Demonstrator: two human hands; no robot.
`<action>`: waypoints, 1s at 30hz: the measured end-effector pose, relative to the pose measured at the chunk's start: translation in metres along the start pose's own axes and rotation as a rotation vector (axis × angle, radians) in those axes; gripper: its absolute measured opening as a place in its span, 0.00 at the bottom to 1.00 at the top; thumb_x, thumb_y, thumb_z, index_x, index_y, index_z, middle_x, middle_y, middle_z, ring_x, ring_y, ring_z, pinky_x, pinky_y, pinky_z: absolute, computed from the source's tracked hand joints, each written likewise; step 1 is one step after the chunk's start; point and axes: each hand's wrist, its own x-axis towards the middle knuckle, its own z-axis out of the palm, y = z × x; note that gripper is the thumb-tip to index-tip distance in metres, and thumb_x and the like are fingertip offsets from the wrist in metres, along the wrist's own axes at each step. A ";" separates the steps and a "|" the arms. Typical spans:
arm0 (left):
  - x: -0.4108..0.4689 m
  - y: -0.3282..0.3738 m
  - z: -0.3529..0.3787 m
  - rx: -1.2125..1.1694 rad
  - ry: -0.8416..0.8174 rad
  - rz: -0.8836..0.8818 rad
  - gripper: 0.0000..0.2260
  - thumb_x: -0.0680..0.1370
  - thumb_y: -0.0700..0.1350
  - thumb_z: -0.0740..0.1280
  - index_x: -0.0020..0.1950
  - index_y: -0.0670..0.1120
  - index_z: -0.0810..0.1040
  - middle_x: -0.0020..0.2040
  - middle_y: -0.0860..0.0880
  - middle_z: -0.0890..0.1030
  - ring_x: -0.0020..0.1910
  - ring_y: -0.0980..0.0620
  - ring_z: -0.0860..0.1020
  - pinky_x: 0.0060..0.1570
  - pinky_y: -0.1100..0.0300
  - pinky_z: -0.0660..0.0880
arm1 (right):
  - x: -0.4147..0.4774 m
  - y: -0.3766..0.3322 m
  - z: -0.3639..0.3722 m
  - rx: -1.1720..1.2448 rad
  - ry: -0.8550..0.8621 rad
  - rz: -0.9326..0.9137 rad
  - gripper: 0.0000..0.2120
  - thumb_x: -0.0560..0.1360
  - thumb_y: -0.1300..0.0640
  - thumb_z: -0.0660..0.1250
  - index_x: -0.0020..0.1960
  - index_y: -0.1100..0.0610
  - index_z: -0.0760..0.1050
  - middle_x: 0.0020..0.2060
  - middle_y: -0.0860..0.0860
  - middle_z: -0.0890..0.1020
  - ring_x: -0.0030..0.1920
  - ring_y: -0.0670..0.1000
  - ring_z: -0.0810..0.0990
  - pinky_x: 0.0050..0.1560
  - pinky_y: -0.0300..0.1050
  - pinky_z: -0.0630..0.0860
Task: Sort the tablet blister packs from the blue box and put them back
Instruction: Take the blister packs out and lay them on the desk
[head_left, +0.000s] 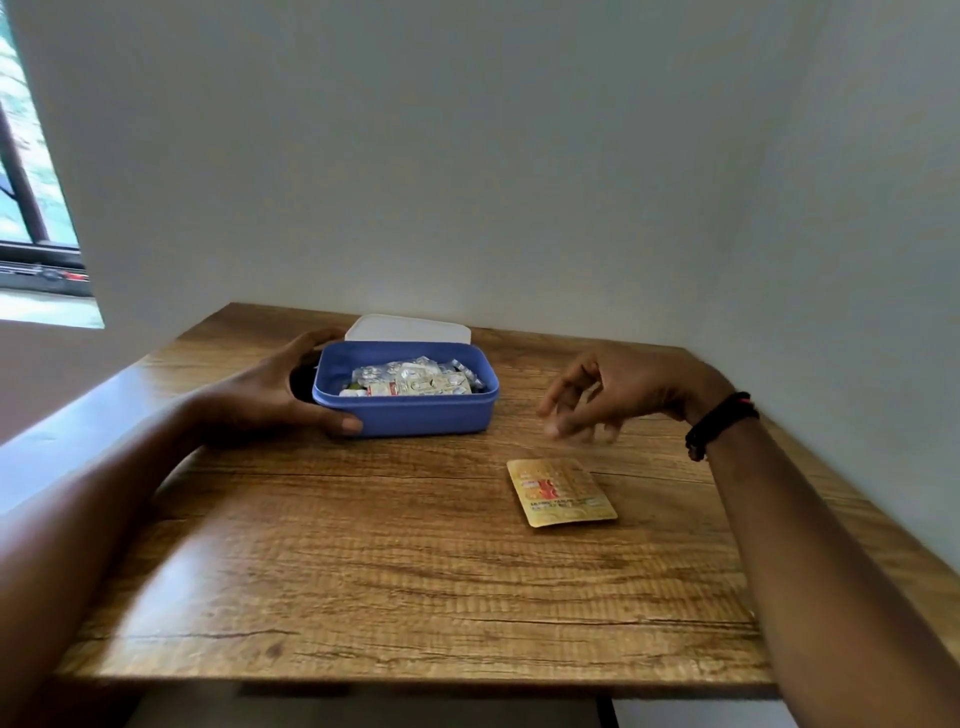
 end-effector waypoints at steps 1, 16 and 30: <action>0.000 0.000 0.000 -0.002 -0.003 0.001 0.55 0.50 0.58 0.81 0.74 0.55 0.60 0.67 0.54 0.72 0.67 0.52 0.72 0.64 0.53 0.71 | 0.005 -0.001 0.003 0.015 0.137 -0.063 0.15 0.67 0.51 0.78 0.52 0.53 0.82 0.42 0.52 0.86 0.38 0.46 0.82 0.33 0.38 0.77; -0.001 0.002 -0.001 0.053 -0.002 -0.040 0.58 0.53 0.59 0.81 0.77 0.54 0.55 0.72 0.52 0.68 0.69 0.50 0.70 0.69 0.47 0.69 | 0.061 -0.025 0.069 -0.178 0.675 -0.321 0.14 0.73 0.50 0.70 0.57 0.52 0.82 0.57 0.50 0.77 0.60 0.50 0.71 0.59 0.44 0.66; -0.002 0.005 0.000 0.068 -0.022 -0.064 0.57 0.52 0.61 0.80 0.76 0.54 0.57 0.73 0.51 0.68 0.69 0.49 0.69 0.68 0.45 0.70 | 0.063 -0.026 0.076 -0.081 0.576 -0.399 0.09 0.77 0.57 0.65 0.54 0.53 0.82 0.55 0.45 0.72 0.54 0.38 0.67 0.55 0.33 0.61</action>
